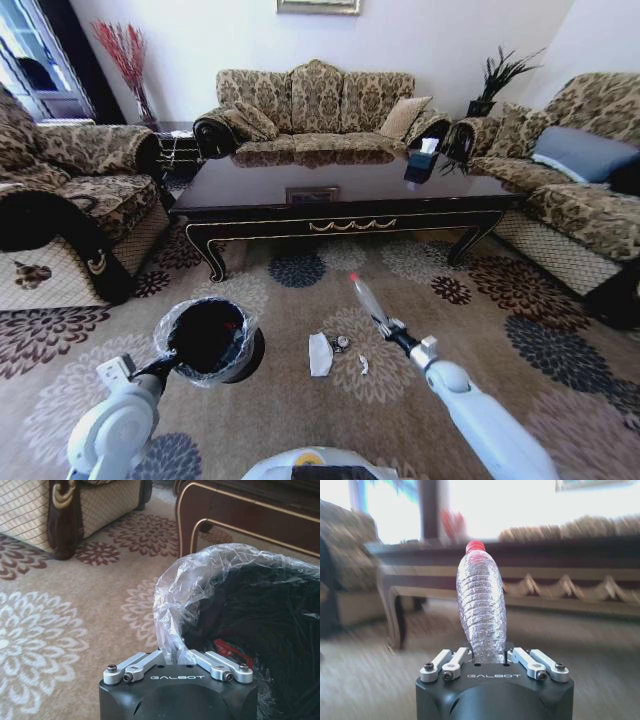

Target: Move to the front of the table and pick up the trash from the floor, then place it into the trash bin.

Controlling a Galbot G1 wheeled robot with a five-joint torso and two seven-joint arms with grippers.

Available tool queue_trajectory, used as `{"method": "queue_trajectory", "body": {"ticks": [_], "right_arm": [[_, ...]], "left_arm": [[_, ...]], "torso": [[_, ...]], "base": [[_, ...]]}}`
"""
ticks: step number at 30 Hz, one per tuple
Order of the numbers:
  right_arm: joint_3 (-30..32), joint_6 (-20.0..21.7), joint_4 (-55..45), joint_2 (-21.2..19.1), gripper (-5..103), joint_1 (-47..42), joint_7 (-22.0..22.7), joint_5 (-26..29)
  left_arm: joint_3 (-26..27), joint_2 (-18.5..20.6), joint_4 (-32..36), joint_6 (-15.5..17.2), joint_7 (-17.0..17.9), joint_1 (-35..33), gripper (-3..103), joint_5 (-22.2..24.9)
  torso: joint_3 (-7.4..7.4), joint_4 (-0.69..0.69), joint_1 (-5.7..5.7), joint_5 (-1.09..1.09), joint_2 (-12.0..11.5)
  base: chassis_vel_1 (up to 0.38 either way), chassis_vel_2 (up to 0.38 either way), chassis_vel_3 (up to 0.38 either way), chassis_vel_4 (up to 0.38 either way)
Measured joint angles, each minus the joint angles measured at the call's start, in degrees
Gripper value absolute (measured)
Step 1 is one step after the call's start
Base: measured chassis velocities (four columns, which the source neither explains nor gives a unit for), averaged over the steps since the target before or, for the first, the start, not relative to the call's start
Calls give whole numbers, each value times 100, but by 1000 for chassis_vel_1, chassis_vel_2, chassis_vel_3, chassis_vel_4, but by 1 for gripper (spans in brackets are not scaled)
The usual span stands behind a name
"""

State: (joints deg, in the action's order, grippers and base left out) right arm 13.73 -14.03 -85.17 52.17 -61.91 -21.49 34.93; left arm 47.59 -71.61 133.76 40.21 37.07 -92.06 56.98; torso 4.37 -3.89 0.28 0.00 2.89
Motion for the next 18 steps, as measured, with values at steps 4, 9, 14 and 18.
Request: {"method": "queue_trajectory", "body": {"ticks": [4, 9, 14, 18], "right_arm": [[-269, -99, -780, -334, 25, 187, 2, 421], [-812, -129, -1587, -1039, 25, 759, -87, 883], [-1369, -129, -2032, -1758, 25, 1604, -239, 941], [-2141, -120, -2314, -2201, 25, 2551, -454, 891]], "left_arm": [[-58, 92, 3, 0, -28, 40, 2, 36], [-111, 249, -35, 17, -37, 126, 2, 63], [-188, 305, -130, 35, -39, 278, 2, 96], [-267, 321, -236, 46, -42, 387, 2, 104]], "torso": [[0, -1, 0, 1, 0], [0, 2, 0, 0, 0], [0, -1, 0, 0, 0], [0, 0, 0, -2, 0]], "base": [[0, 0, 0, 0], [0, 0, 0, 0], [0, 0, 0, 0], [0, 0, 0, 0]]}}
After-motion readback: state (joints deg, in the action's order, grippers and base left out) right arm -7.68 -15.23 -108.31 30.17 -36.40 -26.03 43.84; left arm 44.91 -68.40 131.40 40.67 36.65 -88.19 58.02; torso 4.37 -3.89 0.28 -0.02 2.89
